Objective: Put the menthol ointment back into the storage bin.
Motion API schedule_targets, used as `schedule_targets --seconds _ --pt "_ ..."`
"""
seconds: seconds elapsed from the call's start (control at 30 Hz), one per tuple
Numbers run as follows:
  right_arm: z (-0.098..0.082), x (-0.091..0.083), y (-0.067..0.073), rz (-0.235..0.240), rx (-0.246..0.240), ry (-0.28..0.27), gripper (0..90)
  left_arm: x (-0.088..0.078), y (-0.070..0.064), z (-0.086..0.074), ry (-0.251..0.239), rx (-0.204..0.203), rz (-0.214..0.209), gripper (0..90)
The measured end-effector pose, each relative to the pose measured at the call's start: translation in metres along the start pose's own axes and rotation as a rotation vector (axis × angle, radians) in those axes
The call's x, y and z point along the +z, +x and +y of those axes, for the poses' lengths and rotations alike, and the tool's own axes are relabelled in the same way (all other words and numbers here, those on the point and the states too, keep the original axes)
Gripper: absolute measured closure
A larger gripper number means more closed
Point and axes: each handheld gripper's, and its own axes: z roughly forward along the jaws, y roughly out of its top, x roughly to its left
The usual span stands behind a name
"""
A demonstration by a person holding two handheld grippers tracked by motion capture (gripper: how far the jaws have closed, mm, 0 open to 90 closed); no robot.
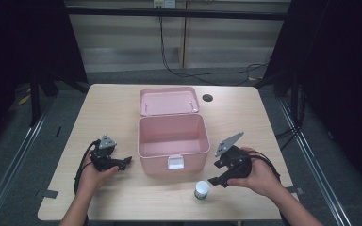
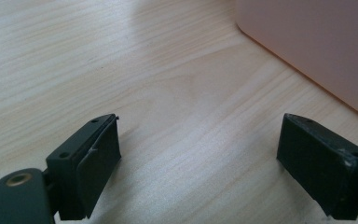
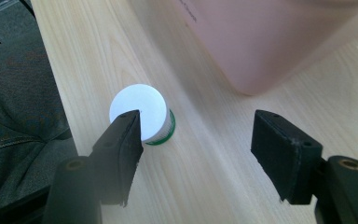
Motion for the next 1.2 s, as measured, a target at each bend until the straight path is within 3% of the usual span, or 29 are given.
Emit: schedule_targets --seconds 0.33,1.2 --pt "0.003 0.01 0.005 0.029 -0.027 0.028 35.2 0.0 0.0 0.0 0.002 0.003 0.002 12.6" --pt "0.011 0.018 0.018 0.045 -0.084 0.085 36.5 0.0 0.001 0.0 0.004 0.003 -0.001 12.6"
